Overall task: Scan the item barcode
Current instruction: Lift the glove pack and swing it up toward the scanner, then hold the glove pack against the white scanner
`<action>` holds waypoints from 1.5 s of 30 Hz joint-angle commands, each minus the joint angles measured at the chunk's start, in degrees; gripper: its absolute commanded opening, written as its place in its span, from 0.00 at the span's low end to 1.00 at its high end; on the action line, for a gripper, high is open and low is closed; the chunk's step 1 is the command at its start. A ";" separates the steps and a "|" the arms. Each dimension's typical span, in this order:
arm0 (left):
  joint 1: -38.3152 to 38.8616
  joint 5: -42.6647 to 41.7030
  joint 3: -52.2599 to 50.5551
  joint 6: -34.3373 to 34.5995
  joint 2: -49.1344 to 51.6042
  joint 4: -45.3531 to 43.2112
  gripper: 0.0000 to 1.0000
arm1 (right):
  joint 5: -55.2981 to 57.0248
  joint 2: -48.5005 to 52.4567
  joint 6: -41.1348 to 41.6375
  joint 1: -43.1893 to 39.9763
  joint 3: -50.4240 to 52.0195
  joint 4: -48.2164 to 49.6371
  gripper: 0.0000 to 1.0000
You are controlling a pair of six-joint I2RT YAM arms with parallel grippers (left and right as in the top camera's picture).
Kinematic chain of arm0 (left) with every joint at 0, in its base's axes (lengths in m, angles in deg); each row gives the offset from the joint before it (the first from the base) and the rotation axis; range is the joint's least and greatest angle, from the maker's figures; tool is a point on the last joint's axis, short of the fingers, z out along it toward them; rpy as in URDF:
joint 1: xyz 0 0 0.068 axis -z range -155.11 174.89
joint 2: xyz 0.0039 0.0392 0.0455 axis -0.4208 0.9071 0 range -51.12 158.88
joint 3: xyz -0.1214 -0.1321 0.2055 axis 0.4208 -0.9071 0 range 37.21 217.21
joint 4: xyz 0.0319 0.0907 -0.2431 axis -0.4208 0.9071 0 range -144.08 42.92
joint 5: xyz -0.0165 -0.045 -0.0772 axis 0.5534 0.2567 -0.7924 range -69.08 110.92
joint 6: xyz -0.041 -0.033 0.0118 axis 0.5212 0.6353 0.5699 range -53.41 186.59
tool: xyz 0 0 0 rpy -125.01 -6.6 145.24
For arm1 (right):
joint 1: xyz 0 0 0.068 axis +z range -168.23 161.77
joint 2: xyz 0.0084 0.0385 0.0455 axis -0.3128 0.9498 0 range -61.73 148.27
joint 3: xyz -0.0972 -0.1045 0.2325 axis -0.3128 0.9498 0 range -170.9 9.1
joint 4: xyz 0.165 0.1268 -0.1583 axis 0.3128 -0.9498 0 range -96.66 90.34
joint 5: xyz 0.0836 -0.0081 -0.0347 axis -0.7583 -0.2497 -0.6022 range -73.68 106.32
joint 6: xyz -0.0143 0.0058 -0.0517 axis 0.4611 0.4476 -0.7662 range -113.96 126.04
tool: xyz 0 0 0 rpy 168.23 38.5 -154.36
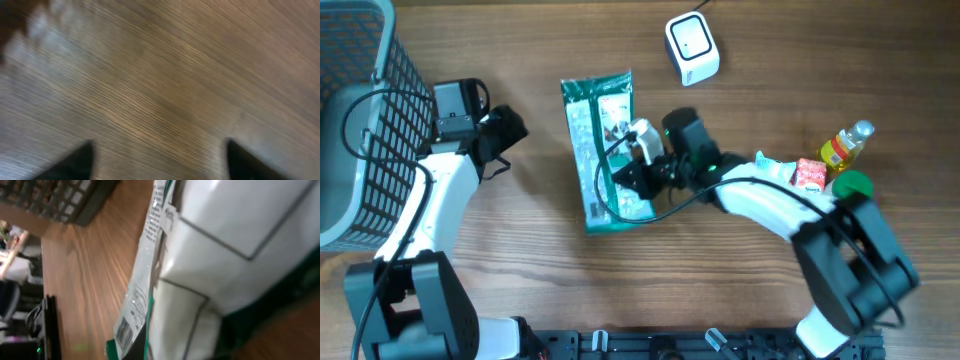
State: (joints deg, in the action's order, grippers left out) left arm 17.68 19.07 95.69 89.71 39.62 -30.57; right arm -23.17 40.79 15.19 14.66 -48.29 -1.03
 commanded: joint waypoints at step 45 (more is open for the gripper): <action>-0.44 1.09 0.79 0.04 -0.72 1.97 1.00 | 58.21 21.99 -82.62 -5.51 -60.26 -27.08 0.04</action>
State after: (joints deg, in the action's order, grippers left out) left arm 17.47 19.57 95.69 89.84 39.62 -28.58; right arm 32.50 60.20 -66.51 10.70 -108.26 -30.29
